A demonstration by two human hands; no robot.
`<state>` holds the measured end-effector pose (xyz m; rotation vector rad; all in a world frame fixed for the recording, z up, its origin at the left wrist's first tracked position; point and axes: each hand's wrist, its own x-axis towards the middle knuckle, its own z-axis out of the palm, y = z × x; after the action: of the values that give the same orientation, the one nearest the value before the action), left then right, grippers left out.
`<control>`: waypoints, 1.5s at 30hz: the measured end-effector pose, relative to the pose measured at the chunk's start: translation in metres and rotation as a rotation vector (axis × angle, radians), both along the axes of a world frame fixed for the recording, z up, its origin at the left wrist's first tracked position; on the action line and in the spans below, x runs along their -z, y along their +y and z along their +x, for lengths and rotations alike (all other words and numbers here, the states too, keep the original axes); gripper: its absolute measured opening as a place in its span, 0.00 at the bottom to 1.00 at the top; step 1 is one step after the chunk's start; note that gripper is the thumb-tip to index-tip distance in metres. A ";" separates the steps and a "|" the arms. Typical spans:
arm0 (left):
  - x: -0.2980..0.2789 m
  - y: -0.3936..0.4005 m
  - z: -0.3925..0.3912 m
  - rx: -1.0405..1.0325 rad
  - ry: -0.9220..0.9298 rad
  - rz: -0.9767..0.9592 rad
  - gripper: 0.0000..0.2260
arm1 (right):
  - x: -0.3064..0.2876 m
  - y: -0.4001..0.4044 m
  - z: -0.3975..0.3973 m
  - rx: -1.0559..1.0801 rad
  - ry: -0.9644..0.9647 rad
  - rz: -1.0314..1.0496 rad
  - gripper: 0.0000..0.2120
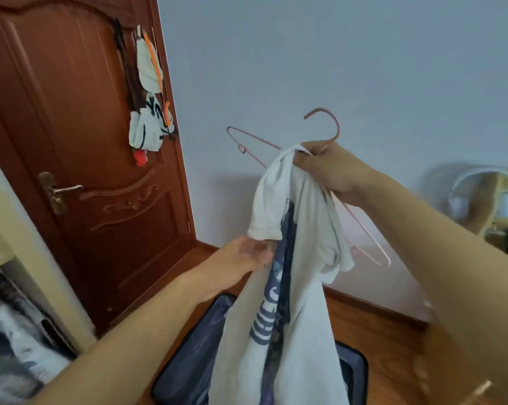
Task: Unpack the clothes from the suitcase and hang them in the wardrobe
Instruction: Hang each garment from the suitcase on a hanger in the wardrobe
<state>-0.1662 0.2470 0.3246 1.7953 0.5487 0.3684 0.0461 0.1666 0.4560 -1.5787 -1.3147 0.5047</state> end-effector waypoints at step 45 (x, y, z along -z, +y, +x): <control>-0.069 0.035 0.074 -0.246 0.418 1.082 0.06 | 0.078 -0.159 -0.005 0.322 0.074 -0.131 0.16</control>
<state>-0.0925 0.2823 0.3936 2.8918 0.9805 0.5140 0.0411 0.0079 0.3779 -1.8214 -0.9631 0.4491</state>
